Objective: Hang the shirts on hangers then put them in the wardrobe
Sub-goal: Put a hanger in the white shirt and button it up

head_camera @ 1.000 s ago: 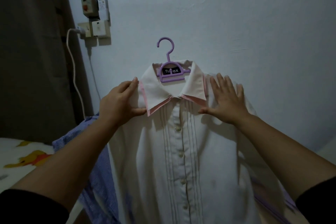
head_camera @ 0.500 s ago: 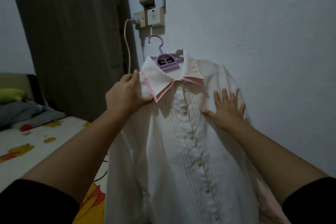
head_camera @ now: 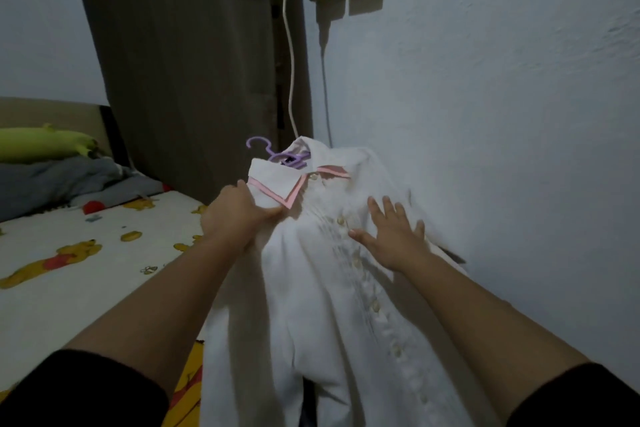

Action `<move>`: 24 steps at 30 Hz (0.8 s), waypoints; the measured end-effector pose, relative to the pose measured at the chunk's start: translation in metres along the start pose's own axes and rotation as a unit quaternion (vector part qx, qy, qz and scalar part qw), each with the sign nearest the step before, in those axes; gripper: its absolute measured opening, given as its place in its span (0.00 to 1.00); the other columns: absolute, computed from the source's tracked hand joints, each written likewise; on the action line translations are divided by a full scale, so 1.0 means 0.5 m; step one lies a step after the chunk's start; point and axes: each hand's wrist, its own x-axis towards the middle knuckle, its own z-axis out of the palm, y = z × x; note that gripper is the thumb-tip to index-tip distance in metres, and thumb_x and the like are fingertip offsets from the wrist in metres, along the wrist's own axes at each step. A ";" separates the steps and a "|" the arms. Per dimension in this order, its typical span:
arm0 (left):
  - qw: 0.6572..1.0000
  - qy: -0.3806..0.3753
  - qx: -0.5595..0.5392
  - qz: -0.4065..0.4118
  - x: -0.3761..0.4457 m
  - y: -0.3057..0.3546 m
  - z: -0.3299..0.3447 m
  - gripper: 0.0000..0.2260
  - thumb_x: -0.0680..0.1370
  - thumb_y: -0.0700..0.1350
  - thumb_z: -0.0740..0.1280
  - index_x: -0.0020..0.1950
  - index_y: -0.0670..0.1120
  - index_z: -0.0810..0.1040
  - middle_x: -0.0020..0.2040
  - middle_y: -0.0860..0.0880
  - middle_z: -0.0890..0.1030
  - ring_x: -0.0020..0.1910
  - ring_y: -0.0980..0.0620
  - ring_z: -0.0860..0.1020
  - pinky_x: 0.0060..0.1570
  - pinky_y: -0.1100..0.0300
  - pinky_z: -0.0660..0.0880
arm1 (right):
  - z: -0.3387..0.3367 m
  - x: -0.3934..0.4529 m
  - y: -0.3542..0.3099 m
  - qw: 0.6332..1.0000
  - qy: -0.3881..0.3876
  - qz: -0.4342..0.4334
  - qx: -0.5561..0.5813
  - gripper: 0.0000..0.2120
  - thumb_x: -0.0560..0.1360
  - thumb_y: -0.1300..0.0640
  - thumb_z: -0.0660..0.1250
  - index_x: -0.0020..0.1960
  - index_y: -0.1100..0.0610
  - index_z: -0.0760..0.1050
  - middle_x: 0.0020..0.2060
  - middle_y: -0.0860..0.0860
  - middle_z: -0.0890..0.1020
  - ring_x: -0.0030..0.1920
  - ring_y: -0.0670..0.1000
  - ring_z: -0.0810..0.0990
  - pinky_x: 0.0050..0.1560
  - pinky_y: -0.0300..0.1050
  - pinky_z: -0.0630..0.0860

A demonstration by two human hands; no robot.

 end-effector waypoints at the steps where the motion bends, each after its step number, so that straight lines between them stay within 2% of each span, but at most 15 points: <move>1: 1.000 -0.014 -0.006 -0.004 0.001 -0.007 0.019 0.40 0.63 0.75 0.65 0.65 0.49 0.71 0.49 0.50 0.76 0.43 0.51 0.76 0.33 0.60 0.74 | 0.010 0.004 -0.003 1.000 -0.005 -0.003 0.001 0.39 0.75 0.30 0.47 0.76 0.46 0.36 0.77 0.49 0.38 0.76 0.53 0.39 0.72 0.65 0.42; 3: 0.999 -0.036 -0.023 -0.002 0.002 -0.013 0.046 0.36 0.66 0.73 0.65 0.62 0.48 0.72 0.45 0.52 0.75 0.40 0.53 0.74 0.31 0.61 0.71 | 0.026 0.009 -0.006 1.000 -0.009 -0.007 0.001 0.38 0.75 0.30 0.47 0.76 0.46 0.36 0.77 0.50 0.39 0.76 0.54 0.38 0.72 0.64 0.41; 8: 0.999 -0.030 -0.035 -0.003 -0.002 -0.018 0.059 0.35 0.68 0.73 0.64 0.63 0.47 0.72 0.47 0.50 0.75 0.39 0.52 0.73 0.31 0.62 0.68 | 0.042 0.009 -0.012 1.000 -0.010 -0.013 0.005 0.38 0.75 0.30 0.47 0.77 0.46 0.37 0.77 0.50 0.39 0.76 0.54 0.39 0.72 0.64 0.41; 11: 1.000 -0.011 -0.008 0.005 -0.006 -0.022 0.058 0.39 0.66 0.74 0.64 0.66 0.48 0.69 0.56 0.47 0.75 0.47 0.50 0.75 0.34 0.60 0.71 | 0.043 0.001 -0.017 1.000 -0.009 -0.016 0.004 0.38 0.75 0.30 0.47 0.77 0.46 0.37 0.77 0.50 0.40 0.76 0.54 0.39 0.72 0.65 0.41; 16: 1.000 0.010 0.008 0.025 -0.016 -0.016 0.057 0.43 0.67 0.75 0.61 0.73 0.49 0.63 0.69 0.46 0.71 0.62 0.45 0.74 0.50 0.52 0.76 | 0.035 -0.014 -0.026 1.000 -0.012 -0.023 0.005 0.38 0.75 0.31 0.48 0.76 0.46 0.37 0.77 0.50 0.39 0.76 0.55 0.39 0.72 0.66 0.42; 18: 0.997 0.035 0.007 0.073 -0.034 -0.011 0.054 0.41 0.71 0.73 0.59 0.75 0.49 0.60 0.73 0.47 0.67 0.67 0.44 0.70 0.61 0.47 0.70 | 0.032 -0.022 -0.030 1.000 -0.015 -0.027 0.005 0.38 0.75 0.31 0.47 0.76 0.45 0.36 0.77 0.50 0.39 0.76 0.55 0.38 0.72 0.65 0.41; 20: 0.991 0.040 0.024 0.124 -0.059 -0.003 0.048 0.39 0.74 0.70 0.58 0.78 0.49 0.56 0.77 0.48 0.60 0.74 0.46 0.62 0.69 0.44 0.59 | 0.031 -0.032 -0.033 0.999 -0.017 -0.028 0.006 0.38 0.75 0.30 0.47 0.76 0.45 0.36 0.77 0.50 0.39 0.76 0.54 0.38 0.72 0.65 0.40; 24: 0.971 0.049 0.090 0.214 -0.105 0.025 0.048 0.36 0.76 0.68 0.55 0.78 0.52 0.52 0.79 0.49 0.54 0.78 0.48 0.52 0.74 0.46 0.47 | 0.034 -0.063 -0.026 1.000 -0.013 -0.024 0.012 0.38 0.75 0.30 0.47 0.76 0.45 0.37 0.77 0.50 0.39 0.76 0.54 0.38 0.72 0.64 0.41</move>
